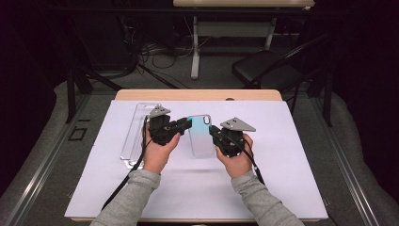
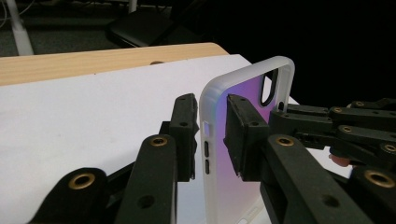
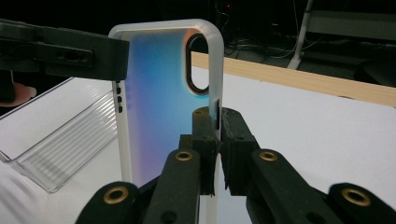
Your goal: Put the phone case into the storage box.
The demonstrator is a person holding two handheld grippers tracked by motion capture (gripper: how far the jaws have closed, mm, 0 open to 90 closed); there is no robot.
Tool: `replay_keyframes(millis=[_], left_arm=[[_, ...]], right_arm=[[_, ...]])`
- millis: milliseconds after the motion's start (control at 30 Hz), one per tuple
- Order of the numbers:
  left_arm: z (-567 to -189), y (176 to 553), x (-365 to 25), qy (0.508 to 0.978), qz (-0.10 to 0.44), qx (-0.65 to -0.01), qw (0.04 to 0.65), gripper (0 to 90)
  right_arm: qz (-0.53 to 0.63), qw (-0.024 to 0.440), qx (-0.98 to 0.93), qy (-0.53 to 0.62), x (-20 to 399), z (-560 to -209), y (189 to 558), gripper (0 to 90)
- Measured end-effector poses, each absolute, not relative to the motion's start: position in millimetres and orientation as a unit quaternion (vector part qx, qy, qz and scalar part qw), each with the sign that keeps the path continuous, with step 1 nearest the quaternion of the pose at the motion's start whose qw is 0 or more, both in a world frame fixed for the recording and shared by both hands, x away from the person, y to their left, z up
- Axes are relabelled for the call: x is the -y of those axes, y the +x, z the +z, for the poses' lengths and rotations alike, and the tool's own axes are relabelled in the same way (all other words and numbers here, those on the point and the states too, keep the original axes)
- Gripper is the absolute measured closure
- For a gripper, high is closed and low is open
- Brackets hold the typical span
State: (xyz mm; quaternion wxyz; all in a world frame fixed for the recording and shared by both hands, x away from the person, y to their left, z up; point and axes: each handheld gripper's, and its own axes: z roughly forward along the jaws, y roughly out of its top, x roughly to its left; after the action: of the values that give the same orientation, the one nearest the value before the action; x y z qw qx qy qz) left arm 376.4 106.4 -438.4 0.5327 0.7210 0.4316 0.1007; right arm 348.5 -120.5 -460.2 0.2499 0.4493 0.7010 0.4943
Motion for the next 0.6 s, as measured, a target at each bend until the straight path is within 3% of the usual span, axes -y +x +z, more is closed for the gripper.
replay_keyframes(millis=[600], left_arm=[[-438.7, 376.8, -107.3, 0.718, 0.098, -0.437, 0.533, 81.1]], right_arm=[[0.496, 0.247, -0.7, 0.451, 120.0, -460.2, 347.7, 85.4]])
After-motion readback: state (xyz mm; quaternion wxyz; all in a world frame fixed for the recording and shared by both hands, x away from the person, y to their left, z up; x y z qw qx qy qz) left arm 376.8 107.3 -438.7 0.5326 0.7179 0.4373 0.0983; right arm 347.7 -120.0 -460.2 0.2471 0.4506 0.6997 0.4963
